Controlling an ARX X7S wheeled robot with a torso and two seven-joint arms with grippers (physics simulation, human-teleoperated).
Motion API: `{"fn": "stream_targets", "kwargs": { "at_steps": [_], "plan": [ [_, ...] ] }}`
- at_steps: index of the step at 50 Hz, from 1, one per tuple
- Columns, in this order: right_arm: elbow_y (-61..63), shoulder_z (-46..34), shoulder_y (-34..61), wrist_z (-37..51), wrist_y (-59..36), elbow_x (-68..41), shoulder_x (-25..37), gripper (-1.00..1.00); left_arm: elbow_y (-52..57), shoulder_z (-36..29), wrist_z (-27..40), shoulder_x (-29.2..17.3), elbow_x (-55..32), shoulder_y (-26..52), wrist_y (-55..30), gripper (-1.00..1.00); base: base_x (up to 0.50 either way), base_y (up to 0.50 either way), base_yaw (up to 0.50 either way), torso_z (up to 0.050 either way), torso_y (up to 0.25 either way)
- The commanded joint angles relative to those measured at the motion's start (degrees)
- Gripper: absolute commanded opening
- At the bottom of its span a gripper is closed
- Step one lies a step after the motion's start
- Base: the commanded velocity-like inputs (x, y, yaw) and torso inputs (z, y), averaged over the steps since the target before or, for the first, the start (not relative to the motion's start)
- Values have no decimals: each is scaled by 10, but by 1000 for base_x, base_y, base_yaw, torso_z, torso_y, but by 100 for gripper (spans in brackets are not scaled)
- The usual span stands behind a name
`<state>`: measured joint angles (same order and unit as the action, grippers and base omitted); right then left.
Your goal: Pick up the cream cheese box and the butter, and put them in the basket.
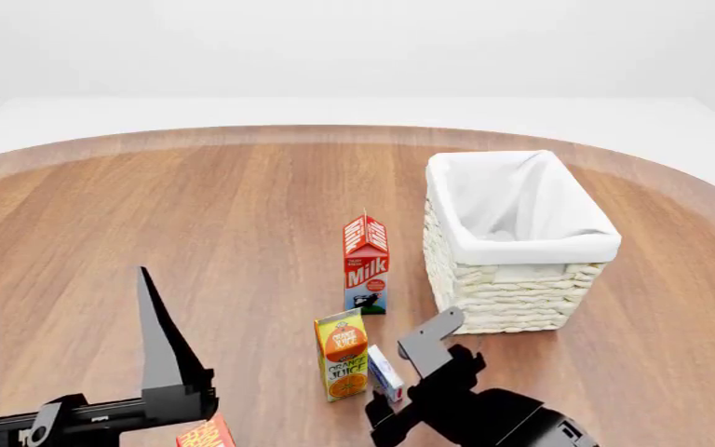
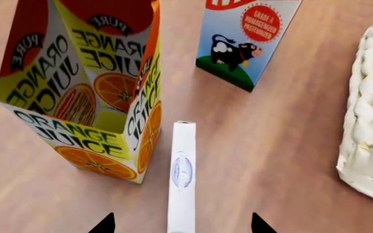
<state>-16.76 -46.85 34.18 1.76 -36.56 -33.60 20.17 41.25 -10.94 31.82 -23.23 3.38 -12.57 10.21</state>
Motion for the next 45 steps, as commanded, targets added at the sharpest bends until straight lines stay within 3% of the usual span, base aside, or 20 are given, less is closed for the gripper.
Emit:
{"fn": "stream_targets", "kwargs": {
  "at_steps": [1, 42, 43, 45],
  "plan": [
    [-11, 10, -3, -13, 9, 10, -14, 100, 2, 13, -6, 8, 11, -4, 15, 100, 0, 0, 0, 0, 0],
    [-52, 5, -14, -21, 38, 15, -25, 100, -2, 9, 0, 3, 11, -1, 16, 100, 0, 0, 0, 0, 0],
    [-53, 5, -14, -22, 39, 15, -25, -100, -2, 9, 1, 3, 11, -1, 16, 100, 0, 0, 0, 0, 0],
    [-54, 4, -13, -22, 39, 15, -25, -100, -2, 9, 1, 3, 11, -1, 16, 100, 0, 0, 0, 0, 0]
  ]
}}
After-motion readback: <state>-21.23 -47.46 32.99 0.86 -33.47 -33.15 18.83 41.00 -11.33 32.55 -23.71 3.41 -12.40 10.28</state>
